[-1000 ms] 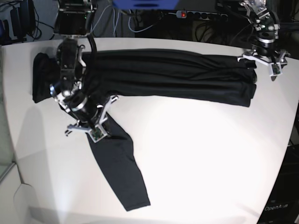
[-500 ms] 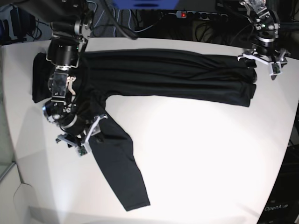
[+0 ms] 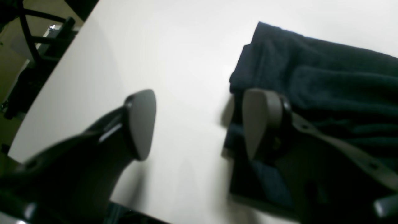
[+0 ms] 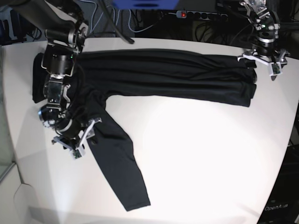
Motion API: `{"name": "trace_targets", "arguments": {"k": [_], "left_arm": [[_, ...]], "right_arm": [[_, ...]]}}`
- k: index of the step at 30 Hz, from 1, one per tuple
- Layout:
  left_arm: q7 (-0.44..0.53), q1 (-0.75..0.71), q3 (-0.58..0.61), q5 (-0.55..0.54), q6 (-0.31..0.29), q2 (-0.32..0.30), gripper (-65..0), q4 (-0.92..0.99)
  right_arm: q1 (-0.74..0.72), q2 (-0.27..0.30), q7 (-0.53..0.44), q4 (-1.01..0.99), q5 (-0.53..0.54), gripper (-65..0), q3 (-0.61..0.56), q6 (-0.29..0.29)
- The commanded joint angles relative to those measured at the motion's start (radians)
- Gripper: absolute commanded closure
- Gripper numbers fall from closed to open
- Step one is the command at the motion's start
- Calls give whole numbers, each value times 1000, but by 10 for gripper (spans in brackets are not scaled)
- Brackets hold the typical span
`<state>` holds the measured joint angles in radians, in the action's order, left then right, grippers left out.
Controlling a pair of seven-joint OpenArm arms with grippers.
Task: Fold the T-shirt properly
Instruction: 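Regrasp the sleeve cuff with the right gripper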
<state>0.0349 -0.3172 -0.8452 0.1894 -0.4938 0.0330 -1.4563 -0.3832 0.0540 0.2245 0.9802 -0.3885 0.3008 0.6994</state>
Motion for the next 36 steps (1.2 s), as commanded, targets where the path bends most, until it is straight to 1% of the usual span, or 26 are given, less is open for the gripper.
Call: {"name": "trace_targets", "arguments": {"k": [1,4,8,24,26,31,34,36], "left_arm": [[30,2,-4,-15,4,-11,-421,-14],[30,0,-6,-15,4,-11,-421,-14],[32,-1,-6,-15,4,-11,-421,-14],[32,5,-6,-15,4,-11,-421,-13],[32,5,-6,-15,4,-11,-421,-13],[33,6,-6,-15,4,-11,-421,-13],[33,6,-6,-15,4,-11,-421,-13],[33,6,-6,-15,4,-11,-421,-13]], "right_arm": [[-41,2,-18,-17,9,-318,-1,-1],[-78,19,-20,-108,9,-318,11,-1],[-104,24,-41,-177,9,-318,57,-1],[-98,19,-47,-195,4,-311,57,-1],[-98,17,-47,-231,4,-296,57,-1],[-104,19,-47,-324,4,-228,57,-1],[-102,19,-47,-335,3,-198,57,-1],[-99,19,-43,-335,3,-162,57,-1]]}}
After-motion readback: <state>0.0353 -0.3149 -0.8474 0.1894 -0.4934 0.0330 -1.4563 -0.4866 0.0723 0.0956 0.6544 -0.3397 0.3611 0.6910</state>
